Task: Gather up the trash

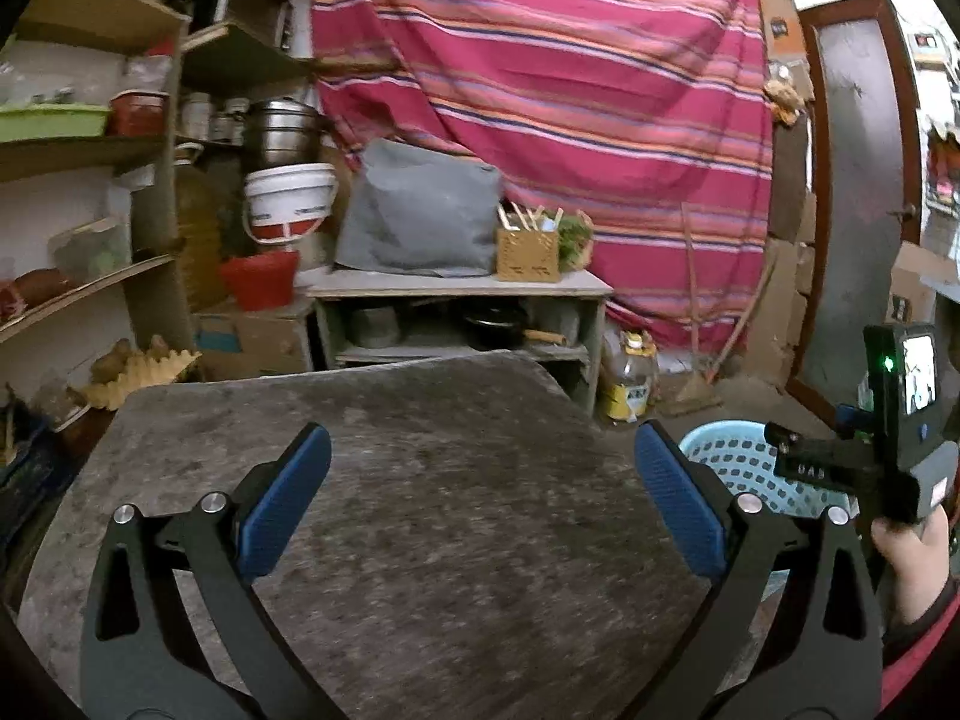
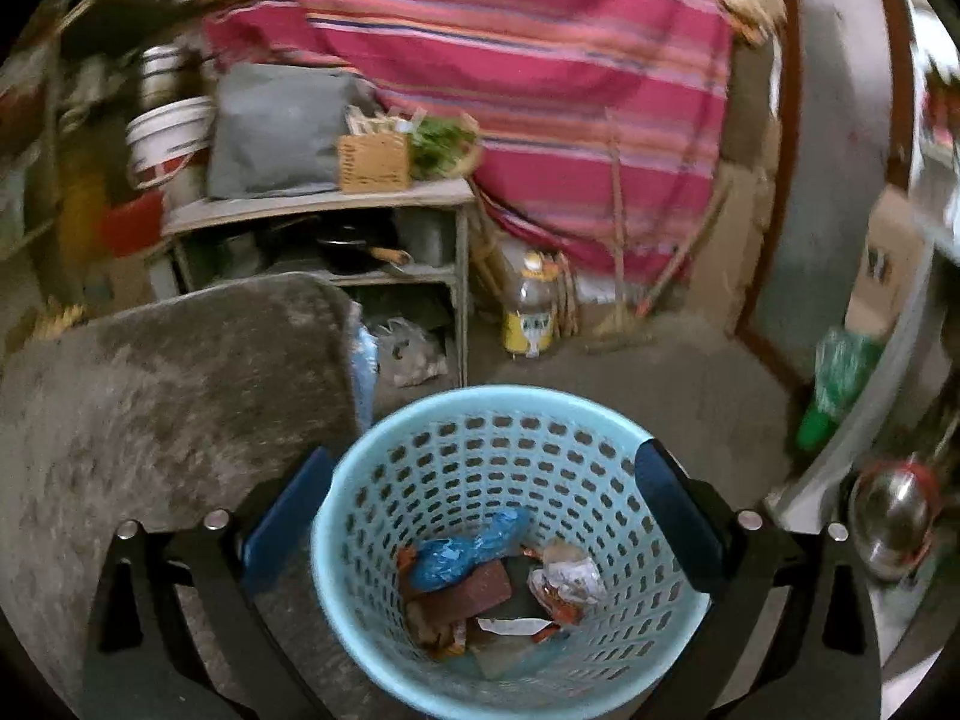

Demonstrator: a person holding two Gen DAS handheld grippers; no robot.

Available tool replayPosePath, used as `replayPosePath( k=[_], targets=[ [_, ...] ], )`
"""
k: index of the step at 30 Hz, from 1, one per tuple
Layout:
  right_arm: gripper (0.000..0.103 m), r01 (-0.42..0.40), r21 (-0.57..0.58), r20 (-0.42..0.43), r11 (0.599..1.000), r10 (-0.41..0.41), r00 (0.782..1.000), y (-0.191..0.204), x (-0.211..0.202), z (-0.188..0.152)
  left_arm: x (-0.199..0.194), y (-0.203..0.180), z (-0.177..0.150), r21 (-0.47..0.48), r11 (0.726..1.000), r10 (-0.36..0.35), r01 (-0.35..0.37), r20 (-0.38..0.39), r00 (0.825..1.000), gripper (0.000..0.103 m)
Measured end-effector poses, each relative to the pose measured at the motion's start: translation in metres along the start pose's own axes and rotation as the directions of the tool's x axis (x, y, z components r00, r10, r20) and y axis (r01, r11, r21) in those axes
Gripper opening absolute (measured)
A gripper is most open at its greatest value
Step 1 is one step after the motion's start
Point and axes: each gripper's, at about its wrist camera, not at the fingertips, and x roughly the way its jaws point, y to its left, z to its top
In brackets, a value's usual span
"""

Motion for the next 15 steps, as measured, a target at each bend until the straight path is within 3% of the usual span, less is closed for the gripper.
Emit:
replayPosePath(
  k=[2,8,11,15],
  targets=[
    [0.099,-0.011,-0.032,0.026,0.999,0.011,1.000,0.015,-0.016,-0.003,-0.013,0.011,-0.005,-0.003,1.000,0.026,-0.026,0.018,0.999,0.098],
    [0.099,-0.164,-0.002,0.085,0.986,0.164,0.983,0.047,-0.066,-0.023,-0.035,0.049,-0.029,-0.037,0.999,0.024,-0.024,-0.017,1.000,0.098],
    [0.099,-0.183,-0.013,0.117,0.983,0.183,0.976,0.064,-0.089,-0.034,-0.049,0.074,-0.047,-0.077,0.991,0.107,-0.107,-0.009,0.994,0.098],
    [0.099,-0.232,0.019,0.147,0.972,0.227,0.963,0.072,-0.108,-0.048,-0.056,0.096,-0.064,-0.090,0.986,0.135,-0.138,-0.037,0.990,0.098]
  ],
)
